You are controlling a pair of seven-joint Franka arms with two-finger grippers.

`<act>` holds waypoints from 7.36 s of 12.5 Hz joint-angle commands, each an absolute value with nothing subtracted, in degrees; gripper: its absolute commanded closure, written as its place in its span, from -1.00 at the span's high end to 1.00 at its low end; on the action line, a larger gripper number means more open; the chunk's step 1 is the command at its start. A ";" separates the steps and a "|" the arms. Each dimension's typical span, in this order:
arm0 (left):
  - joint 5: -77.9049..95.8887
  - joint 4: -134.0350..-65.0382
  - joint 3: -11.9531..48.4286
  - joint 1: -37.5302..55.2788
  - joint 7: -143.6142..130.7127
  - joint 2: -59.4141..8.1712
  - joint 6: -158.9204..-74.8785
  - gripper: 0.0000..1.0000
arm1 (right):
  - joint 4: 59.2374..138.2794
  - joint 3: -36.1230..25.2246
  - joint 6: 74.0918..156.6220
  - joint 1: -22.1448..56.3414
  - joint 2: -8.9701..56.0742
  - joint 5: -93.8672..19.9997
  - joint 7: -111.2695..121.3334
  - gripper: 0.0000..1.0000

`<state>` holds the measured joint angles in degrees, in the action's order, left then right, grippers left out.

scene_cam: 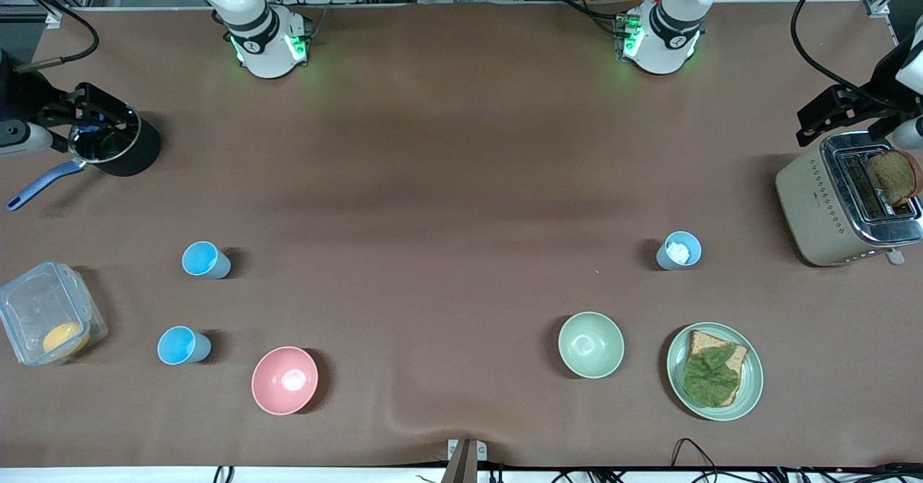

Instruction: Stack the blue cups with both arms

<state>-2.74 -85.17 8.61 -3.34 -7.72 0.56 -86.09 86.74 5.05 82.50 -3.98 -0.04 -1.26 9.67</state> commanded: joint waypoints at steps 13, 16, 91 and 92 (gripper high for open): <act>-2.11 -120.67 9.14 -5.98 -7.21 -9.82 -131.38 1.00 | 87.10 5.36 80.33 -16.05 12.10 -2.20 20.28 1.00; -2.11 -120.76 9.14 -6.06 -7.21 -13.52 -132.98 0.74 | 84.91 5.45 80.68 -23.45 23.60 -2.90 27.15 1.00; -2.56 -84.83 21.18 -12.92 -15.13 0.97 -89.03 1.00 | 107.93 5.72 115.75 36.56 20.74 -14.15 -64.42 -1.00; -0.90 -84.64 19.79 -12.40 -13.03 1.14 -88.86 1.00 | 107.84 5.71 115.49 36.30 20.48 -13.72 -64.42 -1.00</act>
<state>-3.73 -86.21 20.69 -12.48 -16.20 0.90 -90.29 107.82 6.59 115.57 35.96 21.27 -14.44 -63.41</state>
